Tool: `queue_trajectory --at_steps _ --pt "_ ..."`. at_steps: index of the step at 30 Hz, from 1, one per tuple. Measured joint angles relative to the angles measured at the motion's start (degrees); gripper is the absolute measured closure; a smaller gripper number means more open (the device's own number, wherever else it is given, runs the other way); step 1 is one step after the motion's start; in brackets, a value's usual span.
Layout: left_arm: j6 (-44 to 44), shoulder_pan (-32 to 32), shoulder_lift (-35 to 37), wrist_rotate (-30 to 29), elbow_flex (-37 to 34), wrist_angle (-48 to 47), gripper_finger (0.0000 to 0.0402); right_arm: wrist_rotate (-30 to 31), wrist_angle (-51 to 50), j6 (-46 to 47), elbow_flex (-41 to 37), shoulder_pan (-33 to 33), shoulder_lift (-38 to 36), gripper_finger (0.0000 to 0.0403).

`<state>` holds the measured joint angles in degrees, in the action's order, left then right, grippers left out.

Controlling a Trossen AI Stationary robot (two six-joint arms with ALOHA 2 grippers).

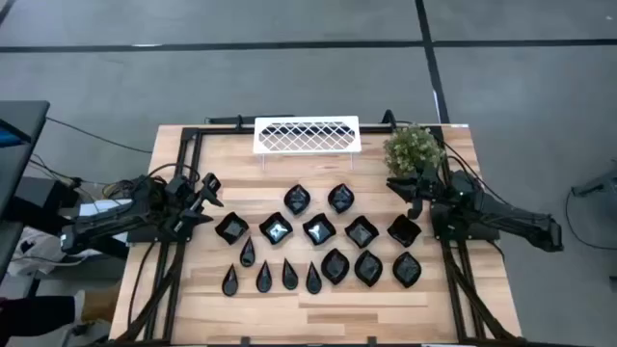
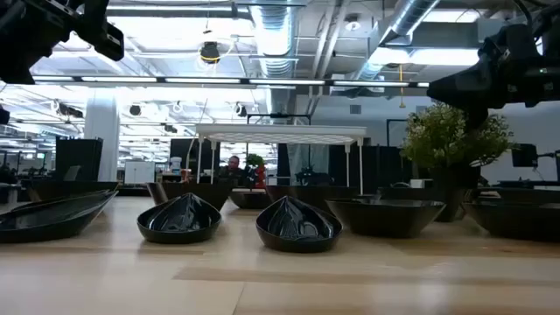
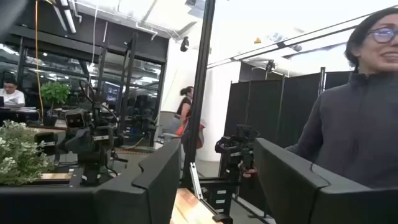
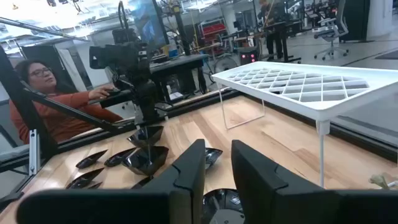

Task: Pick & Place Mini shaped plates
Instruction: Put the drop shaped plate on the shelf

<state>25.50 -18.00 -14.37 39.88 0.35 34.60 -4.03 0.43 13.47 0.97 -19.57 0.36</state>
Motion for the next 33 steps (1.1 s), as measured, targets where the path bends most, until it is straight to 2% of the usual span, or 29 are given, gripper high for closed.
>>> queue_trajectory --at_steps 11,17,24,33 --pt "0.6 0.0 0.0 0.0 0.0 0.0 0.0198 0.0 0.0 0.1 0.0 0.0 0.0 0.0329" --pt "9.3 0.0 -1.9 1.8 0.0 -1.1 0.0198 0.0 0.0 0.1 0.0 0.0 0.0 0.0329" --pt "18.1 1.8 -11.8 4.0 0.0 -9.7 0.0198 0.0 0.0 0.1 0.0 0.0 0.0 0.0329" --pt "33.2 14.3 -23.8 3.8 5.9 -9.5 0.0198 0.0 0.0 0.1 0.0 0.0 0.0 0.0329"
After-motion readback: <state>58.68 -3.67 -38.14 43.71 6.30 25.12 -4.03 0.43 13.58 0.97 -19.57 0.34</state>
